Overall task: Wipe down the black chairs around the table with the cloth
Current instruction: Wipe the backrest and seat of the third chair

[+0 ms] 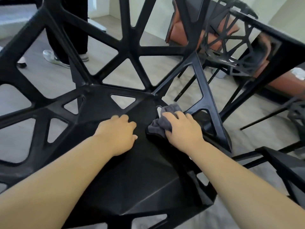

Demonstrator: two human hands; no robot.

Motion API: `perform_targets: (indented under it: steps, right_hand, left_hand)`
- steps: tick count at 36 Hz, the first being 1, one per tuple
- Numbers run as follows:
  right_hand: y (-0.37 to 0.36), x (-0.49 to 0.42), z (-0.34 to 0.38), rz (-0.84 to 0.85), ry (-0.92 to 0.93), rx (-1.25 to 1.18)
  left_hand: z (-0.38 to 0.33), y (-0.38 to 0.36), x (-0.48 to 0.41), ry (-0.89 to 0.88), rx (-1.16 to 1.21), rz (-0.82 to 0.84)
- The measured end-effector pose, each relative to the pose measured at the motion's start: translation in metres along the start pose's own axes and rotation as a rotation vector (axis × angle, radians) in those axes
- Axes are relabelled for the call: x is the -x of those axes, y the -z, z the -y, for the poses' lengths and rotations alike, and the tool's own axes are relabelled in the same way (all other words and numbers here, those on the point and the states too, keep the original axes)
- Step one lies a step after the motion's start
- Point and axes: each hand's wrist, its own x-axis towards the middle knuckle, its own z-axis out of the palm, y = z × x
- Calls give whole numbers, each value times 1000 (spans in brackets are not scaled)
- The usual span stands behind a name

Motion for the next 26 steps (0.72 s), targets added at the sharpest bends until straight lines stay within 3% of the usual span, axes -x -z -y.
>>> perform_targets:
  steps: [6,13,17,21,26]
  right_hand:
    - [14,-32,-17,-185,-72,269]
    - [49,-91,-52,-453,-55,293]
    - [62,-127,-66,-472,-93,336]
    - [67,-153,-75,-421,-111,206]
    - [61,-139,-79,-339,-67,193]
  left_hand:
    - [2,-16,-21,11,-29,10]
    - [-6,-7,-40,65,-3,13]
    - [-22,-15,-49,117,-106,10]
    - [-21,-23,-52,117,-156,-65]
    - [-20,-22,-50,99,-157,-54]
